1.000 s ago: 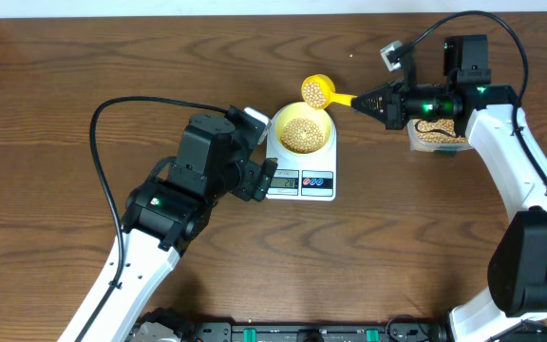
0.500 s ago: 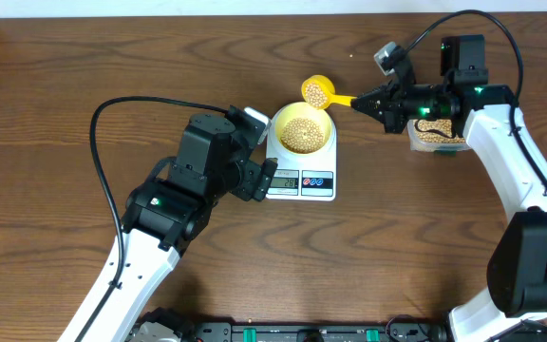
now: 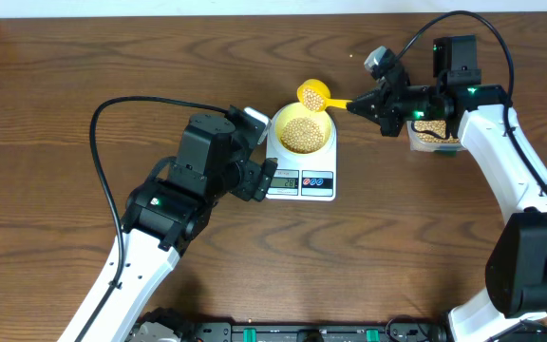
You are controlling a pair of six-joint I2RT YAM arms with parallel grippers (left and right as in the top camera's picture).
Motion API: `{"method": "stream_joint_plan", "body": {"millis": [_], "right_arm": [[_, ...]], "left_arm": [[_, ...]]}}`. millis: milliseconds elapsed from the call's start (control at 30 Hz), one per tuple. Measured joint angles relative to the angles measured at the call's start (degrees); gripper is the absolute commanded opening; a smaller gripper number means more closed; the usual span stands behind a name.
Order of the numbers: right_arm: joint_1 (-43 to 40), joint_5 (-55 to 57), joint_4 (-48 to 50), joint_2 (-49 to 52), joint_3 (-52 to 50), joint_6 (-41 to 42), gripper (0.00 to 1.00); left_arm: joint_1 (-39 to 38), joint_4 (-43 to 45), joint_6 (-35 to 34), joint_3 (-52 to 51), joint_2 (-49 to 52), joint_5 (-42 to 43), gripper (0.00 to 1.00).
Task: Scoop item into bowl and weigh 50g on scale
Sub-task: 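Tilt the scoop with the right gripper to pour beans into the bowl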
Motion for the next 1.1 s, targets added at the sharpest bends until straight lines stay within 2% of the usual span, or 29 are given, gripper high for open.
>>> {"method": "stream_joint_plan", "body": {"millis": [233,867,1100], "right_arm": [[0.00,0.42,-0.13,0.00,0.00,-5.20,0.01],[0.00,0.55,0.57,0.00,-0.04,-26.34,0.01],[0.00,0.57,2.60,0.00,-0.09,-28.48,0.01]], "left_arm": [[0.00,0.00,0.00,0.00,0.00,0.00,0.87],[0.00,-0.02,0.00,0.00,0.00,0.00,0.87],[0.00,-0.04,0.00,0.00,0.00,0.00,0.87]]}}
